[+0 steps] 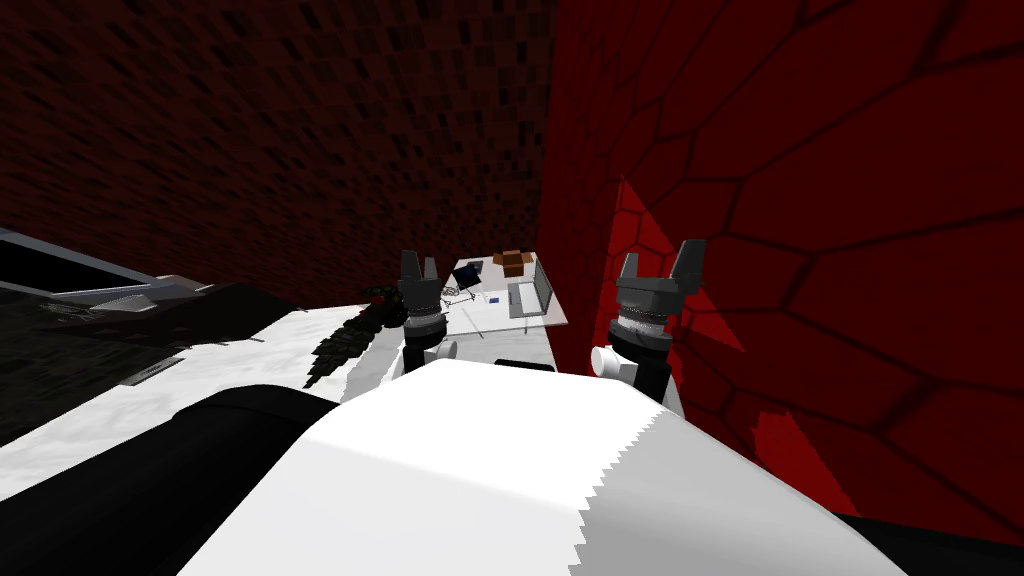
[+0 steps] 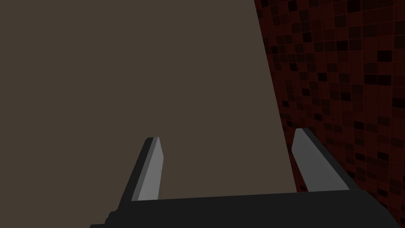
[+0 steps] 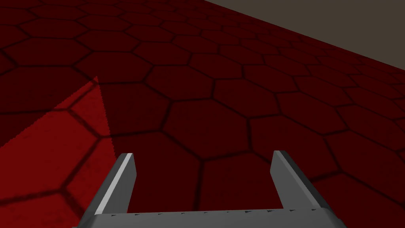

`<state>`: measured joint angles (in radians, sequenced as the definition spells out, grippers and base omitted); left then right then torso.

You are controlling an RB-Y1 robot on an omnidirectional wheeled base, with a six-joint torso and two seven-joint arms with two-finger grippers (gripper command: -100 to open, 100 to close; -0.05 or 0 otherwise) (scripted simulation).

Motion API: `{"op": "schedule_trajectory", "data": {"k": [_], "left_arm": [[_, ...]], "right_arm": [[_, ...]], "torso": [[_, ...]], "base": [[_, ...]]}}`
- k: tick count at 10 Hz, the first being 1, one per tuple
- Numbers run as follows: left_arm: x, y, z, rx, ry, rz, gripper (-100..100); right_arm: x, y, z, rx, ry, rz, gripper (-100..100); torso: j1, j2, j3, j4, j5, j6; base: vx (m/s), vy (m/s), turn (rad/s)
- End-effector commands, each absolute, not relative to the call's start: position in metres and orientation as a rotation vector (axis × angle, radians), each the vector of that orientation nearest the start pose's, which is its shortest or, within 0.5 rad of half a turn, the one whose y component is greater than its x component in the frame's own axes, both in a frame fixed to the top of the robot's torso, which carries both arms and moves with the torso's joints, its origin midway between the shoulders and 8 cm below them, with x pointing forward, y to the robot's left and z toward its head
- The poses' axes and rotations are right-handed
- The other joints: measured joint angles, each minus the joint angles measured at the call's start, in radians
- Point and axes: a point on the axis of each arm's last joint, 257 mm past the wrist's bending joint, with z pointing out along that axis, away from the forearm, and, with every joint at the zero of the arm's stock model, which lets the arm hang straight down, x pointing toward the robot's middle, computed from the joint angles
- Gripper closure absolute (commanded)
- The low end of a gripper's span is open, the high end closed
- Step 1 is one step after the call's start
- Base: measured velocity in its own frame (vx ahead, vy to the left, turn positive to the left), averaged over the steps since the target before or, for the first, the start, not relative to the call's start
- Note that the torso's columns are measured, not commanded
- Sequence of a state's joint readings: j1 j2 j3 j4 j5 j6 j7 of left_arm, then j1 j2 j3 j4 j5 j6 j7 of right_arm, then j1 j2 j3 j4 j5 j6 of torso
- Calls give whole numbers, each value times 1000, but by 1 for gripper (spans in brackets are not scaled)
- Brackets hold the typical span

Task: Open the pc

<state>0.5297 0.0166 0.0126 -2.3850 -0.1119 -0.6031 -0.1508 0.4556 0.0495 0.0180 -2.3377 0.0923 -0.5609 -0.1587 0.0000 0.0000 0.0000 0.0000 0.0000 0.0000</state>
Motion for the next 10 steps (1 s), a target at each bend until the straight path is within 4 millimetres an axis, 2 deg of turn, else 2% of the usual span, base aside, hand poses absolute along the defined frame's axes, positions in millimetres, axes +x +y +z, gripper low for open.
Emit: {"op": "schedule_trajectory", "data": {"k": [1,9,10], "left_arm": [[303,258,76,-375,591,-1106,0],[303,258,77,-375,591,-1106,0],[303,258,77,-375,591,-1106,0]], "right_arm": [[324,-258,74,560,481,1458,0],[323,-258,74,560,481,1458,0],[326,-252,71,525,532,1444,-100]], "torso": [[0,41,-82,41,0,0],[0,618,-1234,617,0,0],[0,691,-1382,691,0,0]], "base": [[0,0,0],[0,0,0],[7,6,4]]}}
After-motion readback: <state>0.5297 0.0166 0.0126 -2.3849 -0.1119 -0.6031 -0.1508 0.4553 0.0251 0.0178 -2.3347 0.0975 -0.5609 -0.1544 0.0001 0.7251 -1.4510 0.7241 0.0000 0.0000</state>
